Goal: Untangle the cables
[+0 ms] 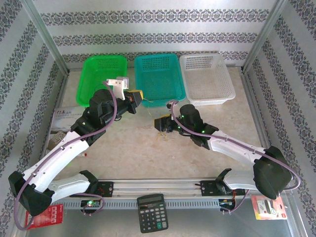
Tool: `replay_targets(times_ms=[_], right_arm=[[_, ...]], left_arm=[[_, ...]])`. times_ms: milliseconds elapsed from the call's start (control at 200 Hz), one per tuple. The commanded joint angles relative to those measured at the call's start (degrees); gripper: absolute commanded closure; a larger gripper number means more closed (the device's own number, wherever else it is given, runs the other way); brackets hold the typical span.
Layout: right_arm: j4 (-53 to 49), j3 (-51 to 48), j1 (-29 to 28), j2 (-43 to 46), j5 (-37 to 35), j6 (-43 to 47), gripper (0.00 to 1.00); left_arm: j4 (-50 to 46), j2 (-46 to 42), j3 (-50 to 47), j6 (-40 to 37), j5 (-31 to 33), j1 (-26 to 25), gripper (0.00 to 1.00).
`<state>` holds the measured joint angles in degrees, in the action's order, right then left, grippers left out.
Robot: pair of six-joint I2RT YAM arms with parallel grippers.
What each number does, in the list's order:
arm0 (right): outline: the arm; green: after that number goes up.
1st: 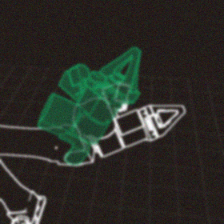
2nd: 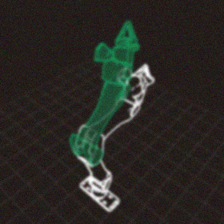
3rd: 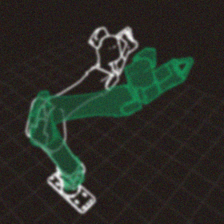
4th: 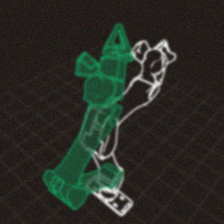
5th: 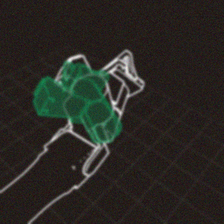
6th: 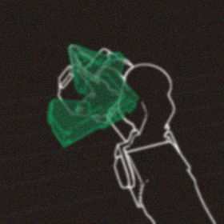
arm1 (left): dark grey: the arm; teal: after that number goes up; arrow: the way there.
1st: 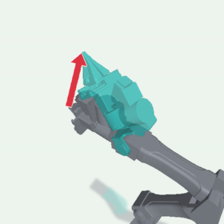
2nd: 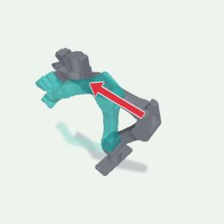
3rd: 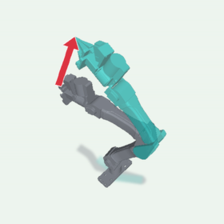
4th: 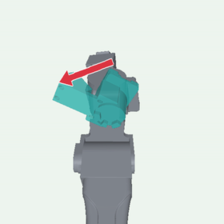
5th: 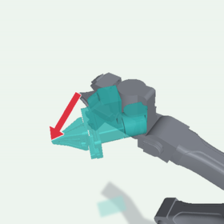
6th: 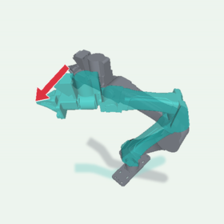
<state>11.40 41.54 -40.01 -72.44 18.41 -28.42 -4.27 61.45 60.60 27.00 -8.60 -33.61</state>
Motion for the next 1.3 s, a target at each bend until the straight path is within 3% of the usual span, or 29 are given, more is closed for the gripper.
replay_targets(times_ms=[0, 125, 260, 440, 769, 1214, 1294], right_arm=[[2.06, -0.54, -0.42, -0.42, -1.01, 0.50, 0.55], [2.22, -0.84, -0.42, -0.22, -1.34, 0.48, 0.72], [1.97, -1.59, 0.21, 0.66, -1.47, 0.27, 1.00], [0.58, -4.11, 4.07, 4.58, -1.88, -0.34, 1.00], [-3.96, -8.14, 19.80, 16.17, -3.38, -5.79, 1.00], [-4.02, -0.61, 25.06, 13.55, -1.49, -8.23, 1.00], [-4.18, 2.32, 24.98, 11.39, -1.19, -7.75, 1.00]], left_arm=[[2.51, 0.05, 0.66, 0.25, -0.32, 0.73, 1.00], [2.46, -0.10, 0.54, 0.13, -0.20, 0.69, 1.00], [2.10, -0.40, 0.13, -0.11, 0.65, 0.73, 1.00], [0.18, -1.91, -1.71, -1.06, 4.98, 0.75, 1.00], [0.95, -5.74, -8.08, 0.59, 8.91, 2.22, 1.00], [0.60, -6.09, -9.53, 0.99, 8.44, 2.48, 1.00], [1.45, -6.05, -9.93, 1.17, 8.10, 2.57, 0.90]])
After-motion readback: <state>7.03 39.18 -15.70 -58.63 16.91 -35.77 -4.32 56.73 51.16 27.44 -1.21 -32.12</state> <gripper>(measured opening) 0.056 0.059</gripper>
